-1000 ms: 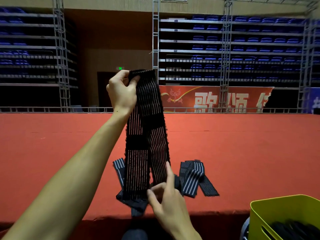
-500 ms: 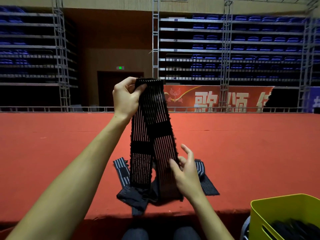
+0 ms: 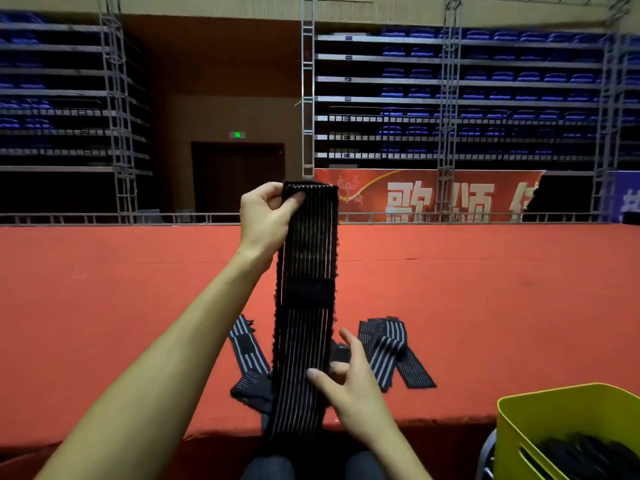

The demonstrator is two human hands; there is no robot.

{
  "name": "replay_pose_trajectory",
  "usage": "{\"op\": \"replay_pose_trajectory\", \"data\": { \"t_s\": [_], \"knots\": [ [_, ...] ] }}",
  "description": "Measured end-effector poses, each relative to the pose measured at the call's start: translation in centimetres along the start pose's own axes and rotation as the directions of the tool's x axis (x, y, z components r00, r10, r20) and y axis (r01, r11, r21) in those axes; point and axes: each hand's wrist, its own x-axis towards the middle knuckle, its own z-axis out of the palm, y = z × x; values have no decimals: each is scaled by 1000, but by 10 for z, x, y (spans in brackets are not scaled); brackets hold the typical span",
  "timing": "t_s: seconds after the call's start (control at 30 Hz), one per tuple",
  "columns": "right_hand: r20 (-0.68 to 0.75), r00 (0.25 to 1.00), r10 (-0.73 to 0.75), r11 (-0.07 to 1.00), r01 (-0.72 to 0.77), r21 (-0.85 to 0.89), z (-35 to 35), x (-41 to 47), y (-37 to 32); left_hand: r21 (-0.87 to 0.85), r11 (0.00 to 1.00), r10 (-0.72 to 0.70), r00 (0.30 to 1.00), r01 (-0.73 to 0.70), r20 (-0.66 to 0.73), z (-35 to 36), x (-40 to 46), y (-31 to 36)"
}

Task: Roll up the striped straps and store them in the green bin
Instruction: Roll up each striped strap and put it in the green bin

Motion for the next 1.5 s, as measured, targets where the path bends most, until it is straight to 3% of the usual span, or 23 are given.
{"op": "replay_pose_trajectory", "data": {
  "t_s": [0.1, 0.2, 0.3, 0.4, 0.57, 0.73, 0.87, 1.17, 1.33, 1.5],
  "knots": [
    [-11, 999, 31, 965, -33, -262, -17, 5, -7, -85, 994, -56, 995, 63, 86, -2, -9, 8],
    [-134, 987, -88, 917, 28, -399, -45, 8, -23, -130, 985, -95, 982, 116, 163, -6, -19, 14],
    [-301, 913, -276, 947, 205, -246, -66, 9, -63, -129, 984, -91, 969, 123, 230, -4, -35, 17],
    [-410, 801, -436, 897, 426, -120, -78, 12, -113, -152, 982, -64, 957, 111, 283, 3, -53, 22],
    [-518, 687, -509, 827, 557, -73, -80, 25, -147, -211, 970, -43, 940, 120, 337, 17, -76, 23],
    [-572, 711, -409, 853, 520, 37, -81, 28, -142, -244, 961, -46, 943, 133, 331, 20, -90, 19],
    [-543, 781, -308, 836, 495, 238, -77, 24, -139, -270, 950, -72, 952, 157, 299, 22, -101, 16],
    [-445, 764, -468, 757, 606, 244, -67, 16, -132, -207, 975, -53, 990, 80, 133, 29, -93, 15],
    [-471, 732, -493, 720, 647, 251, -74, 7, -137, -172, 975, -144, 989, 138, -25, 21, -73, 1],
    [-446, 769, -458, 738, 609, 292, -69, 11, -140, -178, 979, -84, 991, 101, 105, 35, -80, 8]
  ]
}}
